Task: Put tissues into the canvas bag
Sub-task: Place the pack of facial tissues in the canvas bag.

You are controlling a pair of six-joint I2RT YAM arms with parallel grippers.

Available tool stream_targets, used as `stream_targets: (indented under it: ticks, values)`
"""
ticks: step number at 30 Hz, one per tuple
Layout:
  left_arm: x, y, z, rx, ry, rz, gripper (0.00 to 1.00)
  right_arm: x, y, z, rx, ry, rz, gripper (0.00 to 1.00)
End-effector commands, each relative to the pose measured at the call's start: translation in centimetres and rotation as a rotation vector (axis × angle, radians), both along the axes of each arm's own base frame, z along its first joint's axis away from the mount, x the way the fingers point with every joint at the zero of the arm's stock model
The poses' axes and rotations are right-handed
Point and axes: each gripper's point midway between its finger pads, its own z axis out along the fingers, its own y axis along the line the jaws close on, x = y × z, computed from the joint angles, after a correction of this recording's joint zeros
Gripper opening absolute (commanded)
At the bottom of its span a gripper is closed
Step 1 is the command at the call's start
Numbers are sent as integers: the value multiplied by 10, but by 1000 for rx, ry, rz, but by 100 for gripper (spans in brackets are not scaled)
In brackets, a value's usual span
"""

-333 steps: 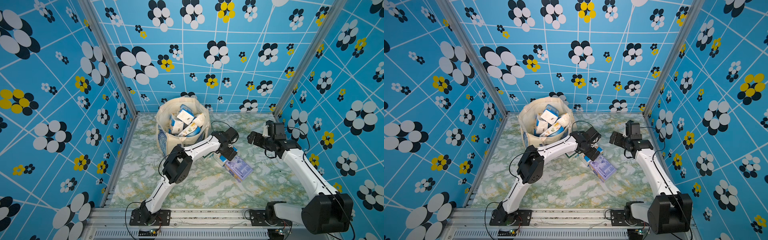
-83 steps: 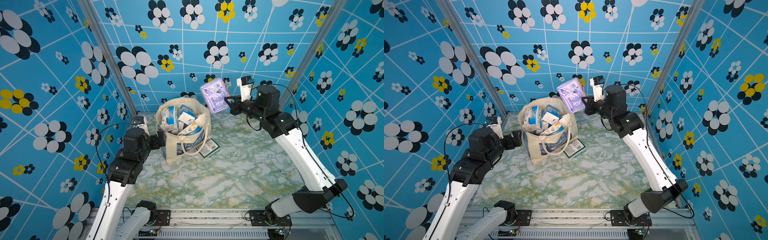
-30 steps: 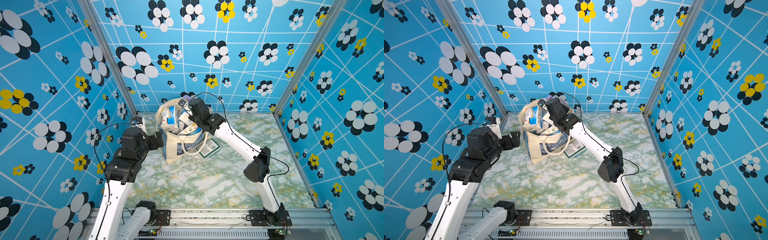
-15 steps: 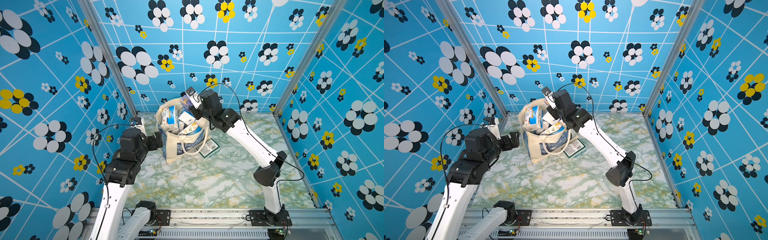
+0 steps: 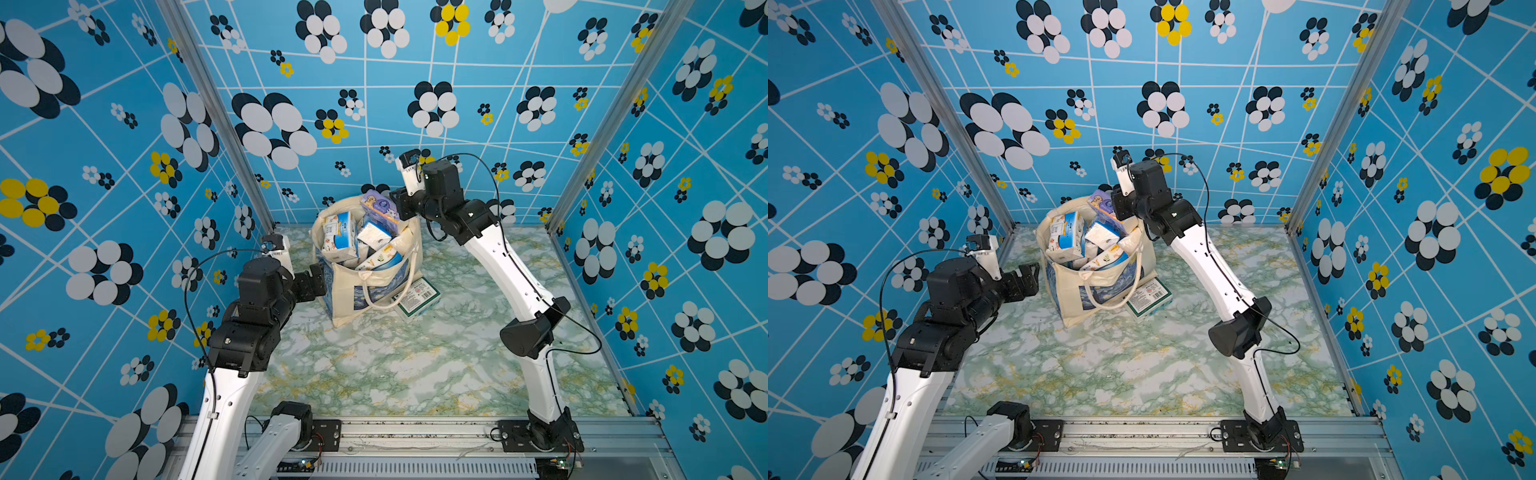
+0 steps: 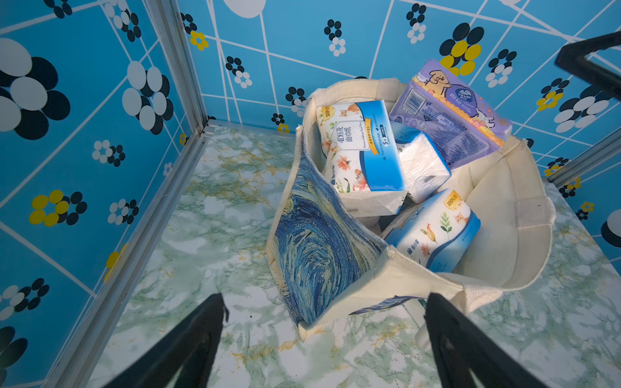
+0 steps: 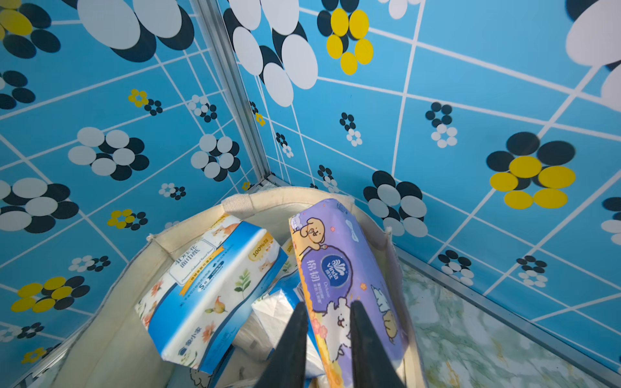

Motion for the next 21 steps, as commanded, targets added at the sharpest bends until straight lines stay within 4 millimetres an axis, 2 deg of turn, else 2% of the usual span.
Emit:
stream_targets:
  ticks: [1,7,12,14,17,21]
  values:
    - [3,-5,8,-23,-24,-22,96,4,11,-30,11,92,27,24]
    - [5,-14,10,-18,-25,-65,95,14,29,-64,24,160,57,23]
    - [8,-22,9,2,-18,-97,95,8,45,-77,56,217,133,21]
    - [8,-24,9,11,-17,-102,95,4,46,-74,62,219,150,22]
    - [8,-28,10,22,-23,-119,95,-2,44,-58,74,195,169,26]
    - [7,-36,11,44,-33,-157,93,-19,39,-23,119,140,215,34]
